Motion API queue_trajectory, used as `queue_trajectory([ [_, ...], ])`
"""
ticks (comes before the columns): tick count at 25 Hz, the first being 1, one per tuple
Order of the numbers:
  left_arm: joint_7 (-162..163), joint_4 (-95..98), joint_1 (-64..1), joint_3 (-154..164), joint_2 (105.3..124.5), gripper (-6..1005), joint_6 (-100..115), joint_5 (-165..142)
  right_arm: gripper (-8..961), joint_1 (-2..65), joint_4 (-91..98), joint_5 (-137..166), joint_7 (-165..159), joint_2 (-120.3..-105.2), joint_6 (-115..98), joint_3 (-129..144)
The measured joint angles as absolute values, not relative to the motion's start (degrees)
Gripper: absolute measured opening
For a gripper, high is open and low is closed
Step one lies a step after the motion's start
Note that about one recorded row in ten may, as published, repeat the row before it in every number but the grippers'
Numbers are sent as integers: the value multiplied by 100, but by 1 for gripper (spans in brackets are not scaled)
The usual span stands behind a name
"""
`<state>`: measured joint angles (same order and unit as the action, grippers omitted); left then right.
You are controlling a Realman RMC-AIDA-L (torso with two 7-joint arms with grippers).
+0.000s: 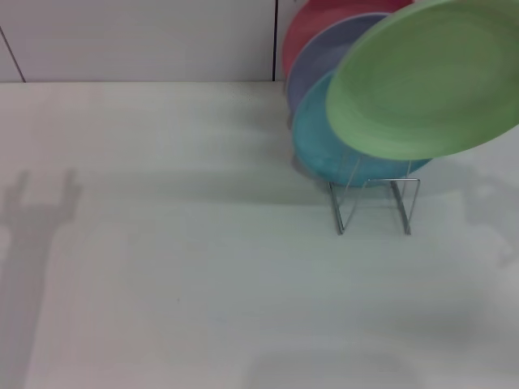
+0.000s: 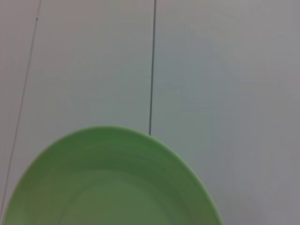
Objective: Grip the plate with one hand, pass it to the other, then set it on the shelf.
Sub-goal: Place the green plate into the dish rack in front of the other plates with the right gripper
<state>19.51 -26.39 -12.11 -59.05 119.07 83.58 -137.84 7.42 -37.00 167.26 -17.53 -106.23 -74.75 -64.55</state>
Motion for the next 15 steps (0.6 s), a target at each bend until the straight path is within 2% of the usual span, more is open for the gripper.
queue_trajectory([
  [5,1848,-2786,-1213,-5825,11911,772,8257,-13780,30,1184,-3040,16727,-1953,-10630,-7758,-6363],
  [7,1831,-2863,-1211,-5787,11911,772,8195,-13779,30,1436,-2607,16726,-1967,-10694,-7942,-6363],
  [15,1829,-2951,-1184,-5719,11909,770,8134,-13780,29,1707,-2183,16727,-1982,-10810,-8107,-6347],
])
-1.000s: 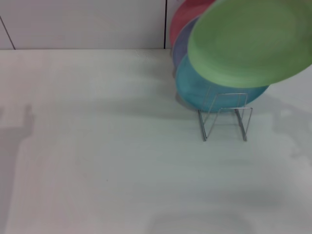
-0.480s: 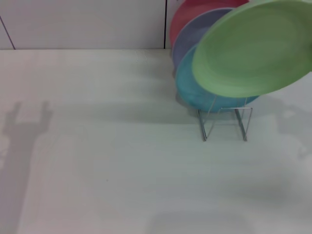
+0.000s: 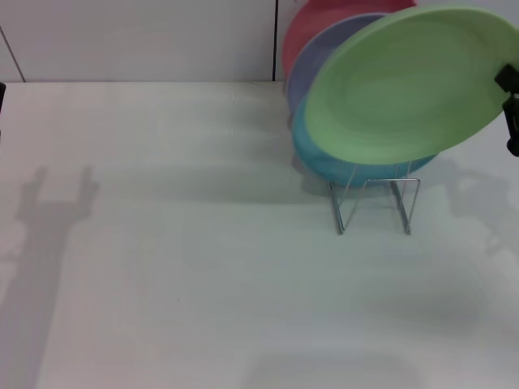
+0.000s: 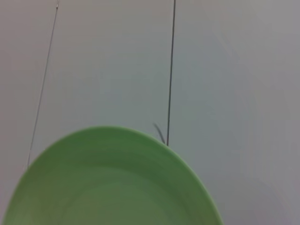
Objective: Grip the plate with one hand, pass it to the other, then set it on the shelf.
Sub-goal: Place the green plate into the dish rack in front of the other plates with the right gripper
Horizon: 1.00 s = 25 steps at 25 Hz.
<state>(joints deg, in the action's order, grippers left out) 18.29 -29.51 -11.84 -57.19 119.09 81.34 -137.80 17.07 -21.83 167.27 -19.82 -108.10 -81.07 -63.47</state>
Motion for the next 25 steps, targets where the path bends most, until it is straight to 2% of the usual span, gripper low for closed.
queue_trajectory([
  [14,1939,-2969,-1124,-5558,11859,770,8127,-13817,28,1700,-1871,16720,-1911,-11049,-8344,-6387],
  [20,1960,-2935,-1125,-5478,11849,770,8145,-13827,28,1732,-1627,16716,-1589,-11245,-8495,-6472],
  [25,1960,-2922,-1112,-5462,11840,770,8166,-13835,29,1738,-1535,16716,-1479,-11342,-8576,-6557],
])
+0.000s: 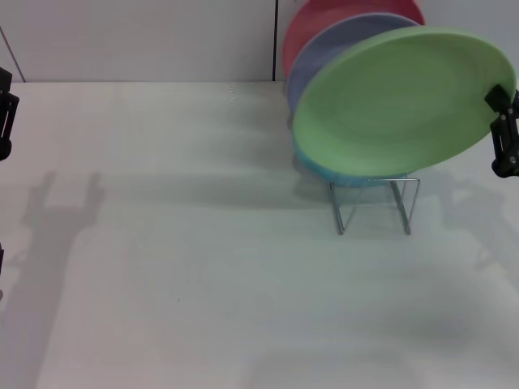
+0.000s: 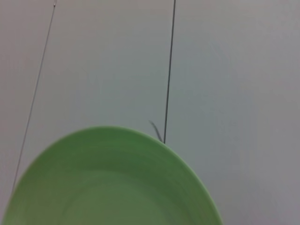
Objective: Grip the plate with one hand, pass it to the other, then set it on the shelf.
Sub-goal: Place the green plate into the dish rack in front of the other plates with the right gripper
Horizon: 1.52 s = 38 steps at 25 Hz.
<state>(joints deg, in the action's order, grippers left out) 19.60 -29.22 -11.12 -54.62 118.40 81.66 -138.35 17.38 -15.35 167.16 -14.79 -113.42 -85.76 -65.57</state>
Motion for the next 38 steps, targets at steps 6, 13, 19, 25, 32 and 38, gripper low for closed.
queue_trajectory([
  [6,1961,-2920,-1109,-5436,11829,770,8171,-13835,29,1767,-1418,16716,-1429,-11383,-8597,-6627],
  [13,1960,-2929,-1114,-5433,11830,770,8181,-13834,28,1803,-1282,16716,-1369,-11401,-8605,-6633],
  [19,1960,-2950,-1108,-5420,11830,770,8184,-13834,28,1818,-1208,16716,-1209,-11446,-8586,-6637],
  [25,1960,-2959,-1107,-5421,11830,770,8186,-13834,28,1827,-1109,16716,-1190,-11460,-8568,-6636],
  [32,1963,-2962,-1114,-5414,11830,770,8192,-13834,29,1828,-926,16717,-1198,-11500,-8560,-6636],
  [38,1966,-2960,-1128,-5414,11830,770,8192,-13834,29,1868,-777,16717,-1217,-11515,-8551,-6635],
])
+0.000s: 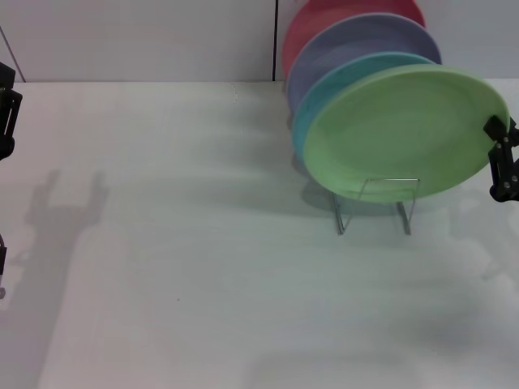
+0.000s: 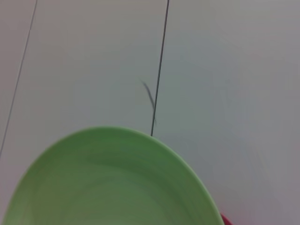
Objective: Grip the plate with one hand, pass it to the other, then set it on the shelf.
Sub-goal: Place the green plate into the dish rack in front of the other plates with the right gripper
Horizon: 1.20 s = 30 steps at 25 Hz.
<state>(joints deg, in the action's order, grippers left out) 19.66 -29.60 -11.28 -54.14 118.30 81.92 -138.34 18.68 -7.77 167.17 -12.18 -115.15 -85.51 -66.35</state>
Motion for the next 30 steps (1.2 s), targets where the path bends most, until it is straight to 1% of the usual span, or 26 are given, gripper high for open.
queue_trajectory([
  [30,2106,-2962,-1076,-5404,11821,770,8273,-13977,34,1916,-637,16711,-1163,-11548,-8277,-6552],
])
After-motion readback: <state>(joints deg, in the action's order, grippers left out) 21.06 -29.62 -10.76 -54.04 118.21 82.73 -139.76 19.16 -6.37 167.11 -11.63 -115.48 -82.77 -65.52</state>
